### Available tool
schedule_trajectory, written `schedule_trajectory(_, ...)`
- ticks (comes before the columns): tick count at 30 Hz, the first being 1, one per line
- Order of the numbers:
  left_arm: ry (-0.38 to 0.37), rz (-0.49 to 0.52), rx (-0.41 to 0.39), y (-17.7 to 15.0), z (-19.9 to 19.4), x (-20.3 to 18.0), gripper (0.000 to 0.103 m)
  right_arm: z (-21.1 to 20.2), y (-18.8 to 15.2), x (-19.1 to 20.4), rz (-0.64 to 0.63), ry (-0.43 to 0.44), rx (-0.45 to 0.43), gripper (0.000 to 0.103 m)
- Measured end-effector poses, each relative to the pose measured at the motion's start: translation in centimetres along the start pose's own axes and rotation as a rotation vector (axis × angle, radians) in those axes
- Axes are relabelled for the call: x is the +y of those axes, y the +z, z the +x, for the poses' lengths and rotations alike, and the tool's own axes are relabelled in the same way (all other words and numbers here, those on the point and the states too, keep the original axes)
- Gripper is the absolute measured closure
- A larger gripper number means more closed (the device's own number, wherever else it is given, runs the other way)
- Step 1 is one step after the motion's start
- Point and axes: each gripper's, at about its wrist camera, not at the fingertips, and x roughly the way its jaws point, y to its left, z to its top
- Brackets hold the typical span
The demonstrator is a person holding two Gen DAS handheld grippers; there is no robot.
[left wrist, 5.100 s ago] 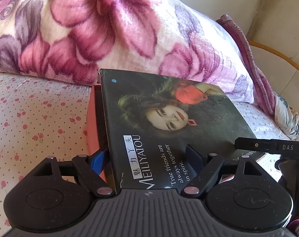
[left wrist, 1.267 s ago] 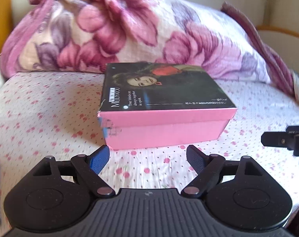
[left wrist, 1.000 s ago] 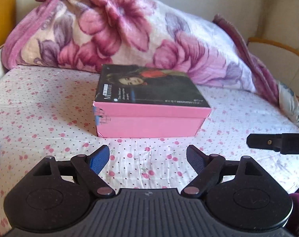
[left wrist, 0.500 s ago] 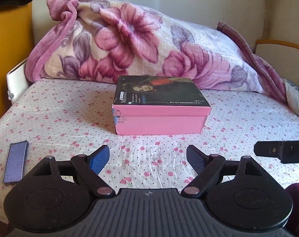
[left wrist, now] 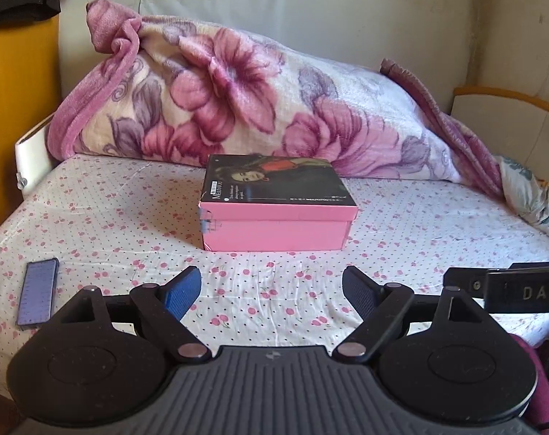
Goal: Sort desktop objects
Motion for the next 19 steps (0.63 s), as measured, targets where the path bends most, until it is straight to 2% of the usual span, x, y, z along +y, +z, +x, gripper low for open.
schedule_trajectory(3, 0.022, 0.009, -0.018, 0.0, -0.8, 0.0, 0.018, -0.4, -0.1, 0.4, -0.009, 0.009, -0.004, 0.001)
schedule_trajectory(19, 0.015, 0.019, -0.035, -0.6, -2.4, 0.0, 0.018, -0.9, -0.8, 1.6, -0.06, 0.009, -0.003, 0.001)
